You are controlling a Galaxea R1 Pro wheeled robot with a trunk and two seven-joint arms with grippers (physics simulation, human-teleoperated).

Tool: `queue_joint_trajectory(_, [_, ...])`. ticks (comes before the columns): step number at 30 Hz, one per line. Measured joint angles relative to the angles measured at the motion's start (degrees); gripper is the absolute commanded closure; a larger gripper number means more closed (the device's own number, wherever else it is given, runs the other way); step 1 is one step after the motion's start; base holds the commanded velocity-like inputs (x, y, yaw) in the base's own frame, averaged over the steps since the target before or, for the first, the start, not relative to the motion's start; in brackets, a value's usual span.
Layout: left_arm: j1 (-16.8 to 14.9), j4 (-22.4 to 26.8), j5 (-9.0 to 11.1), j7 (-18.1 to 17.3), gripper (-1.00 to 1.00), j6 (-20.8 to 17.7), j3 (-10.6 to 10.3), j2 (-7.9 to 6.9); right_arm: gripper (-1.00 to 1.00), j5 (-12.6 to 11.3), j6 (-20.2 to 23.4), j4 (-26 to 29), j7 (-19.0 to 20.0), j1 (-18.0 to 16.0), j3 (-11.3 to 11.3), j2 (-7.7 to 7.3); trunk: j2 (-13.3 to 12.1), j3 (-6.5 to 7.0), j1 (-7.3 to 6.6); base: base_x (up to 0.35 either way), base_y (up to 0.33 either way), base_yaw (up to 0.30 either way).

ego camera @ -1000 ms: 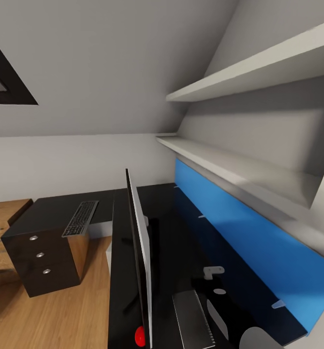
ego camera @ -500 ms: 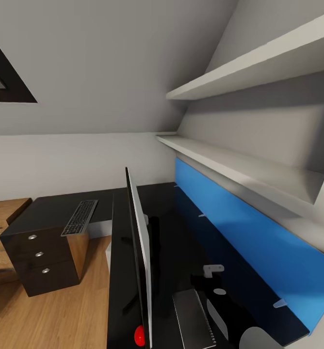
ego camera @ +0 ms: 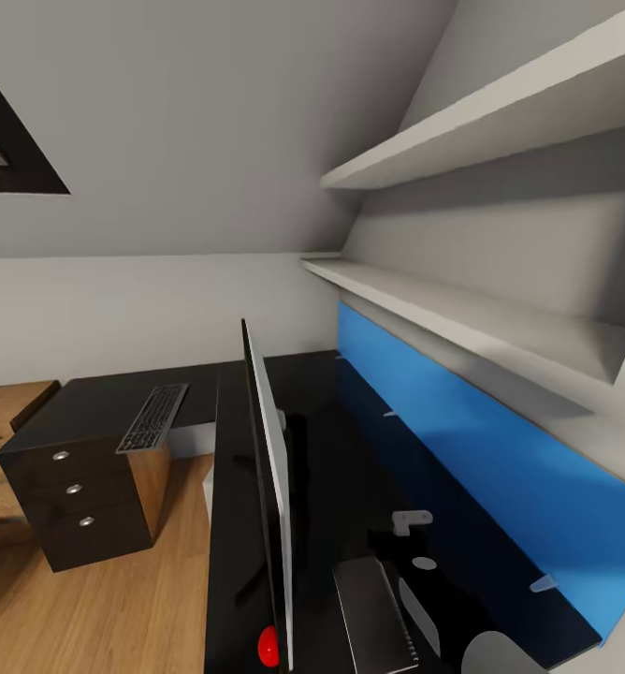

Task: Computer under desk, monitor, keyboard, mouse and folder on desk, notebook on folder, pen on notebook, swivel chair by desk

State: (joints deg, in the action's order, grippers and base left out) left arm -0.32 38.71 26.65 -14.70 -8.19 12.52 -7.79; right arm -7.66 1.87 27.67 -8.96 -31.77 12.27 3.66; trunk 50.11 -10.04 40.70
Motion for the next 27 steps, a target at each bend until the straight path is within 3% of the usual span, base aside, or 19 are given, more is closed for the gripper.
queue_joint_trajectory(12, [0.0, 0.0, 0.0, 0.1, -1.0, 0.0, 0.1, -0.05, -1.0, 0.0, -2.7, 0.1, -0.2, 0.0, -0.2, -0.01, 4.8, -2.5, 2.64, 0.0, 0.0, 0.1])
queue_joint_trajectory(27, [0.0, -0.3, 0.2, 0.5, -1.0, 0.0, 0.2, -0.38, -1.0, 0.2, -2.7, 0.1, -0.3, 0.0, -0.2, 0.31, 10.4, -5.09, 5.71, 0.0, 0.0, 0.01])
